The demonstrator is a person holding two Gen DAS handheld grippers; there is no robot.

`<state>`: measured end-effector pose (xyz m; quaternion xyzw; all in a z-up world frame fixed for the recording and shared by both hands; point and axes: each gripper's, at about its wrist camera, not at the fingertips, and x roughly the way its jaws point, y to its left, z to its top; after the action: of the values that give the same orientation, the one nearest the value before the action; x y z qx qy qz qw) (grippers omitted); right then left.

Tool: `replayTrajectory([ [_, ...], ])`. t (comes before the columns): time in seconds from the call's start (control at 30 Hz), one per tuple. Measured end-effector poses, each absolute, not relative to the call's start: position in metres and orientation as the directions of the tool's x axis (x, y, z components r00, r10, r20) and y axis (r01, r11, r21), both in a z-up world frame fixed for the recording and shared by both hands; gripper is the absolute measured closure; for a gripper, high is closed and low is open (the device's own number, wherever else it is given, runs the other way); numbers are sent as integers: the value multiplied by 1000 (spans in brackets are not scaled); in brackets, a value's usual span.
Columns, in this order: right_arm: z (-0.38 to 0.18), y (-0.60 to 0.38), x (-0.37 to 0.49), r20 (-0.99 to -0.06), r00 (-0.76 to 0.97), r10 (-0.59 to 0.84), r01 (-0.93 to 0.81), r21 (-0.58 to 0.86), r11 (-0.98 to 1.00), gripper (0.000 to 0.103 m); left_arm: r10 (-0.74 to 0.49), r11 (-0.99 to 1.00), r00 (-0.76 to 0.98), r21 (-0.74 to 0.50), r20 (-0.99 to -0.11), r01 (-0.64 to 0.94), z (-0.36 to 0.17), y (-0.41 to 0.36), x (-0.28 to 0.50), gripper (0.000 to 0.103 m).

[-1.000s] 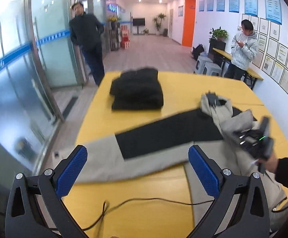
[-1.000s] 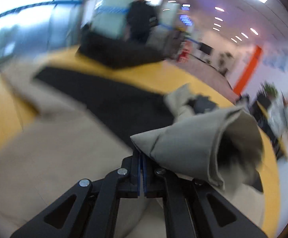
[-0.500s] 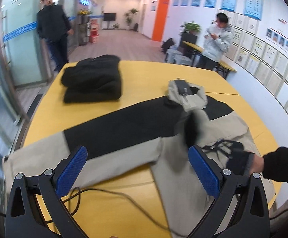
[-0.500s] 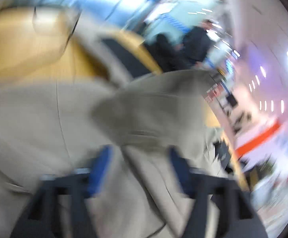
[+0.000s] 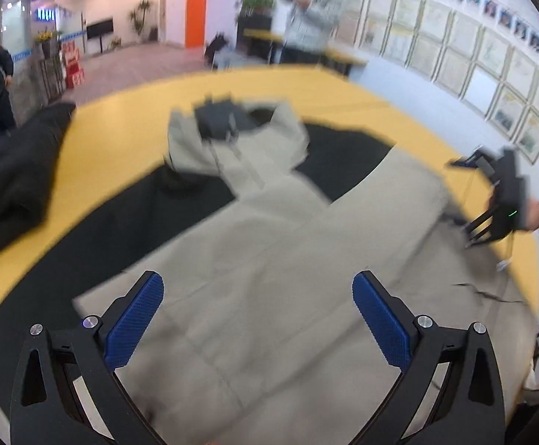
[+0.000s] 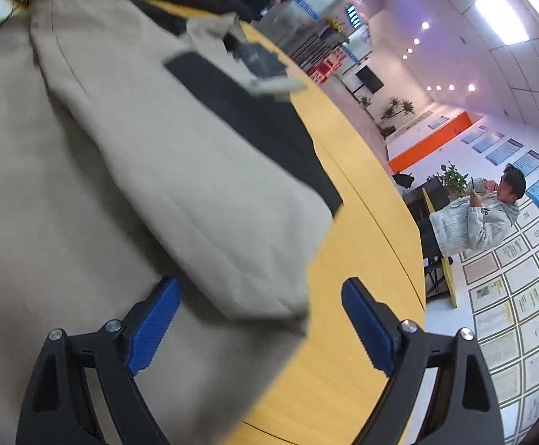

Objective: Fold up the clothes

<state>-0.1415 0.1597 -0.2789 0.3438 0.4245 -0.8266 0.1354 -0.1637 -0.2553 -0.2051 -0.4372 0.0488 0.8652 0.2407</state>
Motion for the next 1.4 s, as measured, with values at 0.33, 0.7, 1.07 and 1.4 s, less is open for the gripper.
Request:
replayTrajectory([
  [0.33, -280, 268, -174, -737, -675, 22, 176, -191, -966, 22, 298, -908, -500, -79, -813, -412, -272, -244, -159, 0],
  [0.7, -180, 256, -123, -712, -700, -51, 160, -87, -983, 22, 298, -950, -595, -174, -746, -258, -222, -301, -115, 0],
  [1.07, -146, 88, -133, -677, -684, -271, 318, 58, -946, 17, 49, -663, -698, -546, -714, 512, -206, -605, 1, 0],
  [1.4, -177, -81, -141, -678, -572, -463, 486, 175, -856, 17, 14, -438, -671, -608, -741, 662, -260, -722, 10, 0],
])
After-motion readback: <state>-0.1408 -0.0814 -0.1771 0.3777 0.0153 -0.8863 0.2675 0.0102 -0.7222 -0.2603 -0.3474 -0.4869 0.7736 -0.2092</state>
